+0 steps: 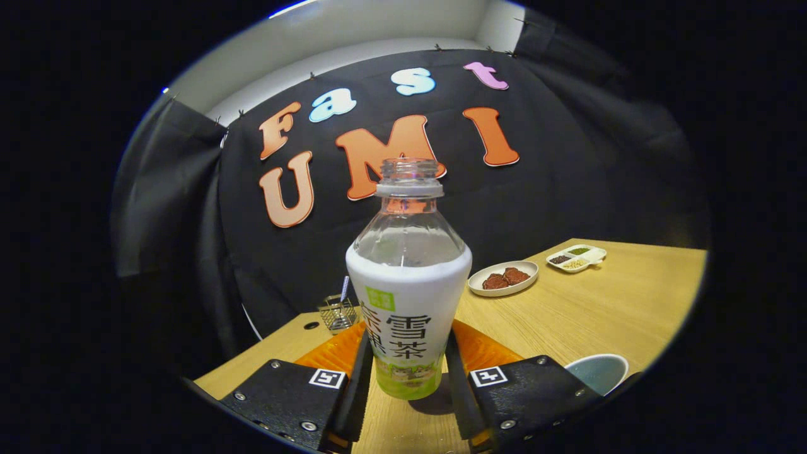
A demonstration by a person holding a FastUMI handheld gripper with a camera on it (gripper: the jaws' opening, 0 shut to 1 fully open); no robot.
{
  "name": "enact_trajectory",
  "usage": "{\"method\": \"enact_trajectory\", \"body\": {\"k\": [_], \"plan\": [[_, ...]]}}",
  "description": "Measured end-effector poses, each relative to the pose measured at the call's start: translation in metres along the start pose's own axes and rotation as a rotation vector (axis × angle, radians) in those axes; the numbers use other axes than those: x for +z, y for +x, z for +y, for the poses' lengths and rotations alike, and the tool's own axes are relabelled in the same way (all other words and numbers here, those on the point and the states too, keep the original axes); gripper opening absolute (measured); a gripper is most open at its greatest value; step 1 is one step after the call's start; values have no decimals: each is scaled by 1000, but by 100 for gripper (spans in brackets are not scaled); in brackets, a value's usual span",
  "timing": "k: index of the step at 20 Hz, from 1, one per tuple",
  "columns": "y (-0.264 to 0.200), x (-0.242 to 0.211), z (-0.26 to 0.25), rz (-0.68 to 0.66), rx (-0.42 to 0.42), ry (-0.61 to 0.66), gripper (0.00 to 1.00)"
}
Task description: Take the bottle from table, then pour the juice into the cup, finally place the bottle on the coaster
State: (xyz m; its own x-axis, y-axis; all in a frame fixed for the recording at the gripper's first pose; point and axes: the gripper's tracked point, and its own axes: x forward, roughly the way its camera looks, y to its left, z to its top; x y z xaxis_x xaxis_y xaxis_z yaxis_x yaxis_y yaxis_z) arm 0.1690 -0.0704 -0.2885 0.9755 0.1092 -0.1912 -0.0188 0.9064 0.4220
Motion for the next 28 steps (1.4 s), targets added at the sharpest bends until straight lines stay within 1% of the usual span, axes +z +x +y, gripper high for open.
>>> {"method": "enact_trajectory", "body": {"k": [2,6,7,8,14,18,19,20,21,22,23,25,28], "plan": [[8,-8,-3,25,-37,-73,58],[18,-29,-5,96,-65,-262,58],[18,-35,-8,118,-69,-273,58],[19,-38,-6,122,-54,-259,58],[25,-58,-15,178,-67,-249,58],[27,-58,-18,186,-72,-247,59],[27,-64,-21,209,-88,-247,63],[25,-73,-20,245,-88,-256,64],[21,-78,-16,263,-67,-269,68],[21,-82,-13,270,-56,-290,74],[18,-82,-11,272,-57,-319,84],[14,-81,-12,276,-65,-355,92],[1,-66,-13,242,-93,-353,97]]}}
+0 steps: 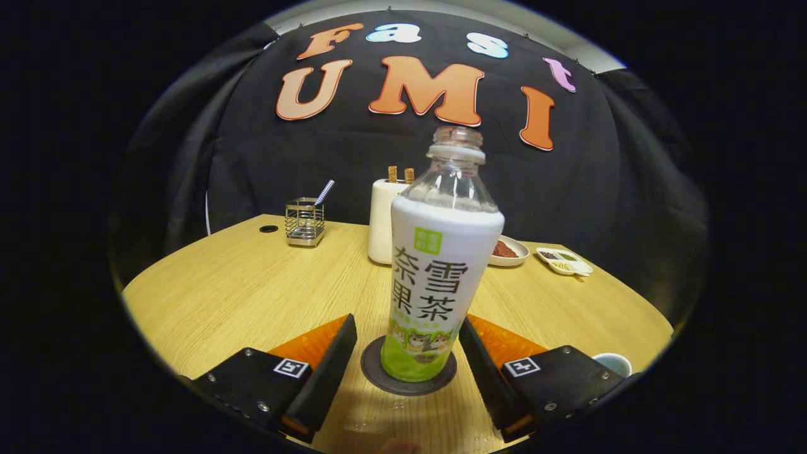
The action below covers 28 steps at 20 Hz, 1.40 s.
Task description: Take the bottle from table, then pour the juice into the cup, finally place the bottle on the coaster
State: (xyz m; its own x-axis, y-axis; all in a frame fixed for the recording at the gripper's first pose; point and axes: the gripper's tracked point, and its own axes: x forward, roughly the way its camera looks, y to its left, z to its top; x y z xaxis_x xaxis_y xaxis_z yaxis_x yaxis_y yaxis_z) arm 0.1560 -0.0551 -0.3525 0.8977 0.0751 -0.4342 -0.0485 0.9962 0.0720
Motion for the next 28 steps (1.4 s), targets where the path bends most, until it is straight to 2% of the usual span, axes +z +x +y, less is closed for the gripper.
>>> {"method": "enact_trajectory", "body": {"k": [4,10,12,18,22,25,28], "plan": [[-32,32,-8,-81,-30,34,98],[-89,98,0,-230,-41,-1,98],[-109,118,3,-280,-71,-8,98],[-172,177,43,-411,-90,-7,98],[-207,198,81,-466,-41,11,98],[-233,220,97,-562,-20,35,98],[-252,226,121,-572,53,20,98]]}}
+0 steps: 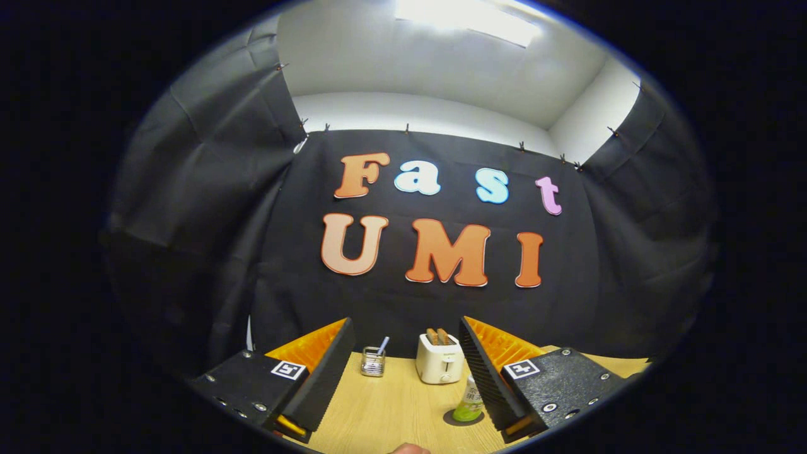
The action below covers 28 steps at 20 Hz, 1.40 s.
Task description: Take the bottle from table, then pour the juice into the cup, finally place the bottle on the coaster
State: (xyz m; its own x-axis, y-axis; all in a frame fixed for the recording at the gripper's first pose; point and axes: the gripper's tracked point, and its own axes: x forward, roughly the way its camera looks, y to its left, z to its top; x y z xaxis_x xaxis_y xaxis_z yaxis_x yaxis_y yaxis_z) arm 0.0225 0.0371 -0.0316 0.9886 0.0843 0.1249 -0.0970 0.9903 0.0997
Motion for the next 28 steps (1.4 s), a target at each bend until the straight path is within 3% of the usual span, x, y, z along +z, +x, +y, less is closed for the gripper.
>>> {"method": "enact_trajectory", "body": {"k": [4,9,17,22,28], "plan": [[-16,15,5,25,1,-62,98],[-27,43,6,-10,34,-25,98],[-32,51,-11,-3,64,-40,98],[-42,72,-38,-74,3,-63,98],[-43,77,-29,-102,75,20,97]]}}
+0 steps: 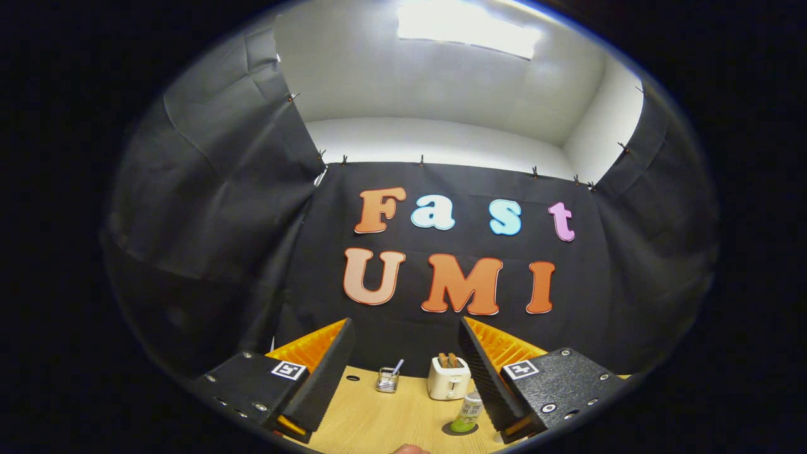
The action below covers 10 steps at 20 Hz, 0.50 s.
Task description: Take the bottle from table, then pour the juice into the cup, finally place the bottle on the coaster
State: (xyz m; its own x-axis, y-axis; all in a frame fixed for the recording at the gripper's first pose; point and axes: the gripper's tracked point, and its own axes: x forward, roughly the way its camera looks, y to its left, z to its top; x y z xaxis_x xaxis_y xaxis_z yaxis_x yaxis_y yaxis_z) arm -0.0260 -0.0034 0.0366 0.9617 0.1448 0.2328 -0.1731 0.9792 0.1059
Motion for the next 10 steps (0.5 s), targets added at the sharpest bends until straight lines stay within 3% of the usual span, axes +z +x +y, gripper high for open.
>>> {"method": "enact_trajectory", "body": {"k": [6,10], "plan": [[-7,-17,-22,54,-95,-60,98],[-6,-11,-13,58,-72,-31,98]]}}
